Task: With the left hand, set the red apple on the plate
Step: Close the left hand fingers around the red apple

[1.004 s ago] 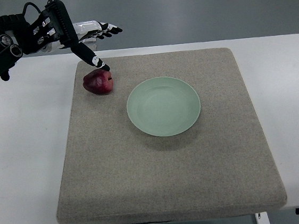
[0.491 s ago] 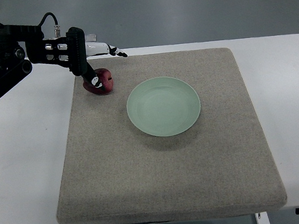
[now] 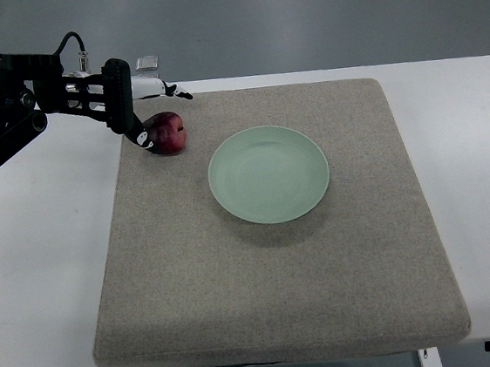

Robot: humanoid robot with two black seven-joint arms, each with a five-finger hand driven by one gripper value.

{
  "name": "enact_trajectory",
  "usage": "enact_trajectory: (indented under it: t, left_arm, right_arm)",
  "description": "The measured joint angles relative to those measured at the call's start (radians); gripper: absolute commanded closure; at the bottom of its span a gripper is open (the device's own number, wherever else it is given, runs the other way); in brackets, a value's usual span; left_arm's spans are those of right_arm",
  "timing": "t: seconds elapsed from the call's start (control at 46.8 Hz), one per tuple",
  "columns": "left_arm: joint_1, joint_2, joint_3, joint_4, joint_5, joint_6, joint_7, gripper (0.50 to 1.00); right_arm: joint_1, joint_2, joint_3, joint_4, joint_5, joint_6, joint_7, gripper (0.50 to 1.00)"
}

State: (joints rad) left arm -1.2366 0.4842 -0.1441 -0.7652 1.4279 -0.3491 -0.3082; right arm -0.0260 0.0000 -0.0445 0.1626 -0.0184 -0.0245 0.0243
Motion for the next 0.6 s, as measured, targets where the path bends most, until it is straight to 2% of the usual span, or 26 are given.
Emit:
enact_trajectory:
  t: [0.598]
  left_arm:
    - [0.058, -0.053, -0.001, 0.079, -0.009, 0.050, -0.002, 0.516]
  right_arm:
    - [0.000, 0.000, 0.000, 0.000, 0.000, 0.000, 0.000, 0.536]
